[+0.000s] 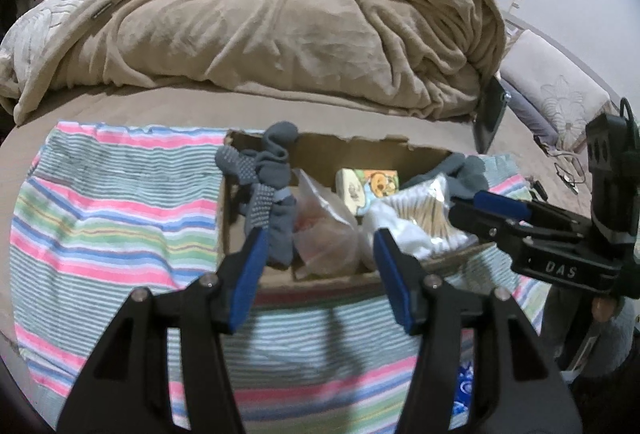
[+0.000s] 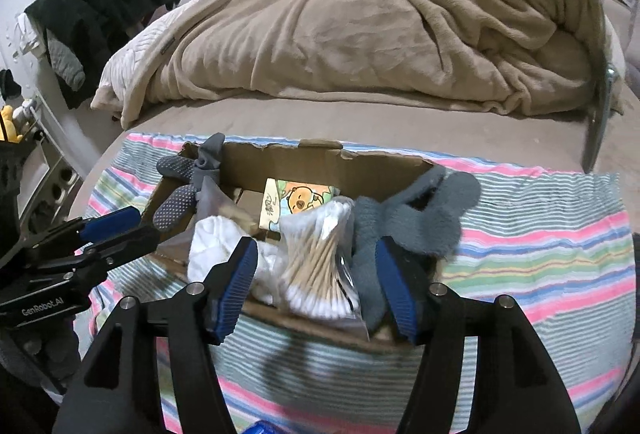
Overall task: Organize objects
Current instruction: 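Lower both bags into the box and open both grippers, then withdraw both grippers from the box toward the blue tissue packet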
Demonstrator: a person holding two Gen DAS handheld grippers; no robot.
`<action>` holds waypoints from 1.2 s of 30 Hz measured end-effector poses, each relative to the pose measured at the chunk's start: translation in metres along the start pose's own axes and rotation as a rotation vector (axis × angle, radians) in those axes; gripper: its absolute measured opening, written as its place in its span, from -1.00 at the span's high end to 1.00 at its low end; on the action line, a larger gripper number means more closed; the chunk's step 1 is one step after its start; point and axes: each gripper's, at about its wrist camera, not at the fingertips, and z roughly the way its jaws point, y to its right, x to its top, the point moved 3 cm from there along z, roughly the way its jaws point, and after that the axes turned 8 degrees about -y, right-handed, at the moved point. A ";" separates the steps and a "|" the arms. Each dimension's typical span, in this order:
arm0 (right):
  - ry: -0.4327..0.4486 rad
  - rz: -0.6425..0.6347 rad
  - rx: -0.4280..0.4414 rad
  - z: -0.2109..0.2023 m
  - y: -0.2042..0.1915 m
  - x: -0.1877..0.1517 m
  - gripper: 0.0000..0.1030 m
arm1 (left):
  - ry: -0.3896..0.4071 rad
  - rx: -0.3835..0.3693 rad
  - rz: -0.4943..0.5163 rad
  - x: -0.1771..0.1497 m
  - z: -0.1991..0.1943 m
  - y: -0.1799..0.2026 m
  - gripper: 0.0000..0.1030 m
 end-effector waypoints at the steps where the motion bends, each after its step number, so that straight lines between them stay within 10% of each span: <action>1: 0.002 0.002 -0.003 -0.004 0.000 -0.003 -0.26 | 0.003 0.000 0.000 -0.002 -0.004 0.001 -0.10; 36: -0.027 0.021 -0.031 -0.048 -0.022 -0.094 -0.57 | -0.001 -0.001 -0.013 -0.081 -0.063 0.025 -0.42</action>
